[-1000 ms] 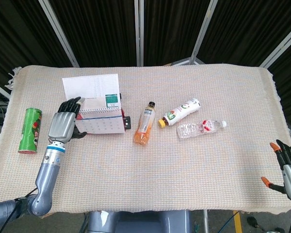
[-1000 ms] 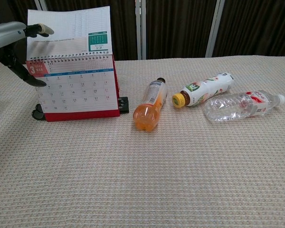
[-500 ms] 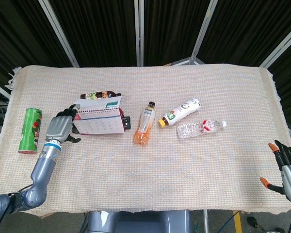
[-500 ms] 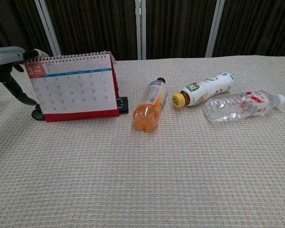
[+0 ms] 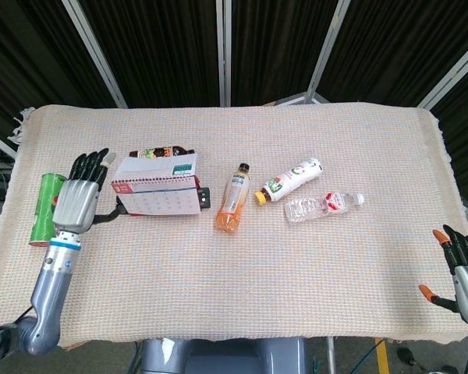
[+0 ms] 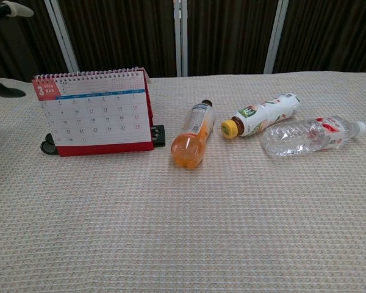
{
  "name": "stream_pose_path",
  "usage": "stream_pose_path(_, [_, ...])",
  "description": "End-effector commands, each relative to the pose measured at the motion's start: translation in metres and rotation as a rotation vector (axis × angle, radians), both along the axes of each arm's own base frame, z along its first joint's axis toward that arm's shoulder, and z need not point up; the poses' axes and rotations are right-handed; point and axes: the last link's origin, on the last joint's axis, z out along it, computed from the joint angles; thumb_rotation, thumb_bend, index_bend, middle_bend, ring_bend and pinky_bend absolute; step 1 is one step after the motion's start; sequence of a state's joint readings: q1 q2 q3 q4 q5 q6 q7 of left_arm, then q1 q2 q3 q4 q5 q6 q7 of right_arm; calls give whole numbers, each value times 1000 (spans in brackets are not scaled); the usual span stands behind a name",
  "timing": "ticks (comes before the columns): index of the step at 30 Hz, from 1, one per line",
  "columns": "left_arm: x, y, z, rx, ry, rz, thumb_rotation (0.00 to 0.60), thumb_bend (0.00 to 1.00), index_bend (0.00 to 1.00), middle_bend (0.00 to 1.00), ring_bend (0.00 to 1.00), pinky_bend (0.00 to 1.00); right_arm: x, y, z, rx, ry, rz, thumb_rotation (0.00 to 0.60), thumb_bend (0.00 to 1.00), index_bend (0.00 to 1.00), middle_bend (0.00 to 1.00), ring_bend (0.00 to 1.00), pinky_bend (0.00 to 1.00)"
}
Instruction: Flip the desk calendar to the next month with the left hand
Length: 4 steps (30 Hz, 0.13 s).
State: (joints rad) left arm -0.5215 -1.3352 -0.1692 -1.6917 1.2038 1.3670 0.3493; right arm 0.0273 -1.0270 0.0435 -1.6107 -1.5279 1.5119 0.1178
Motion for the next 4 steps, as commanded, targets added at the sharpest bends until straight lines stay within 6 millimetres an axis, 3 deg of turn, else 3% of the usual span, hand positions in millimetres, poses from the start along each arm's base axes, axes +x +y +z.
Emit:
stream_pose_path(1, [-25,-39,2,-4,39,46,600,24,0,0,0,0,0,0,1,-8,8,2,600,93,0,0,0,0])
stream_pose_path(4, [-36,-55,0,-21,57,61,600,23,0,0,0,0,1,-1,1,-14,13,5,600,93,0,0,0,0])
